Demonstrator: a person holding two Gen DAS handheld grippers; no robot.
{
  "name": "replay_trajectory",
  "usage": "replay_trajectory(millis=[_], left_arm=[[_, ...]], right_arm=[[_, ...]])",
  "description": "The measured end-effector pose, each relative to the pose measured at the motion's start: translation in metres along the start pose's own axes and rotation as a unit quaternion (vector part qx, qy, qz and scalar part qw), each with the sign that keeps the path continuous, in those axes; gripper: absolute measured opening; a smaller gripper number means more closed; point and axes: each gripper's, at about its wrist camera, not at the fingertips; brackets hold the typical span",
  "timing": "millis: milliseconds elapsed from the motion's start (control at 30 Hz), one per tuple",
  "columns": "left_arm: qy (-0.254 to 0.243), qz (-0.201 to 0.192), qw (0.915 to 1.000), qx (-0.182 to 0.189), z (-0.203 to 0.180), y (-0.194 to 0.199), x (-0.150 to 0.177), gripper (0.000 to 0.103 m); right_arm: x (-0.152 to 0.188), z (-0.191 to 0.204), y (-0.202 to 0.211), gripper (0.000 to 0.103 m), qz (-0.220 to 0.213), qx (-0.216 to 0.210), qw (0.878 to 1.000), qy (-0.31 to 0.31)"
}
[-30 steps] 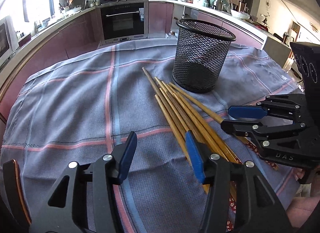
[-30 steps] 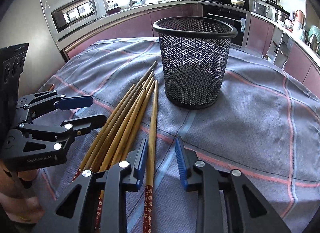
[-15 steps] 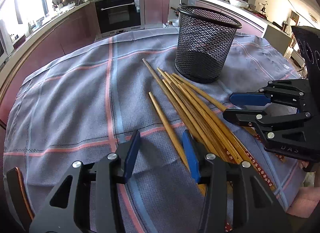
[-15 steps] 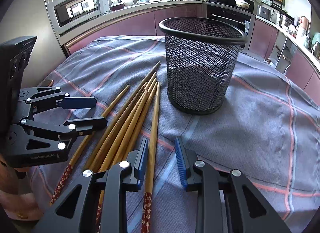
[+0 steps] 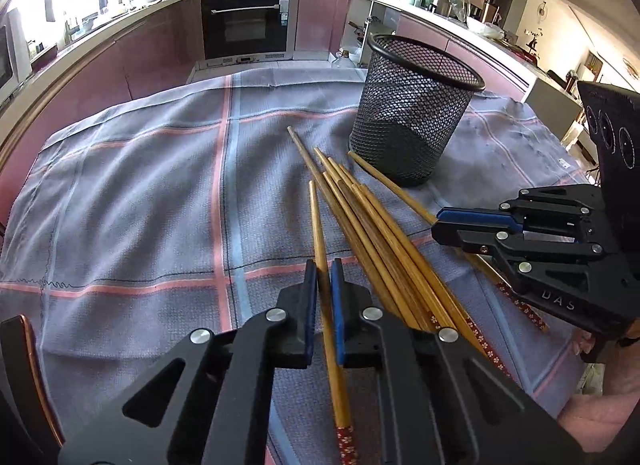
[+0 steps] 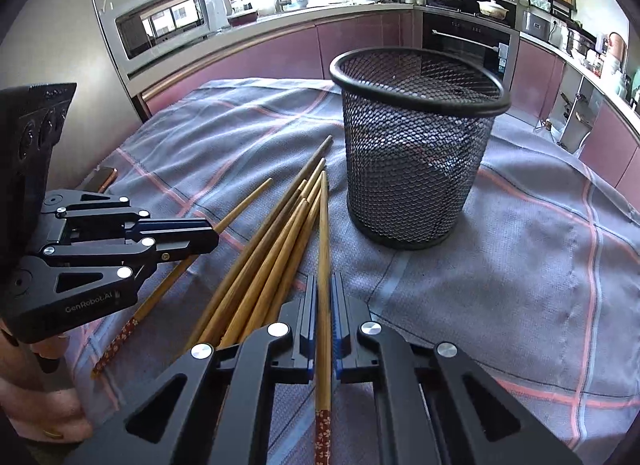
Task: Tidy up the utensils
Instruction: 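Close the left gripper on one wooden chopstick while the right gripper grasps another, then lift both chopsticks upright and lower them into the black mesh cup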
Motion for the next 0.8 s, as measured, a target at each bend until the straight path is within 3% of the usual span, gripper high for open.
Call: replay_trajectory(millis=[400, 600, 800], left_arm=[[-0.019, -0.090, 0.9943, 0.054, -0.013, 0.080, -0.025, 0.007], [-0.048, -0.161, 0.9822, 0.085, -0.032, 0.134, -0.050, 0.007], [-0.062, -0.216, 0.9687, 0.104, -0.048, 0.172, -0.079, 0.007]], right_arm=[[-0.020, -0.019, 0.074, 0.005, -0.123, -0.044, 0.991, -0.025], [-0.036, -0.029, 0.110, 0.005, -0.194, -0.038, 0.980, -0.032], [-0.059, -0.044, 0.132, 0.005, -0.231, -0.022, 0.972, -0.033]])
Point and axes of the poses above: each gripper's, at about its wrist camera, not at the fingertips, and y roughly against the way its jaws point, z to its left, x to its underside, and after that the axes turned 13 degrees about x, right-handed
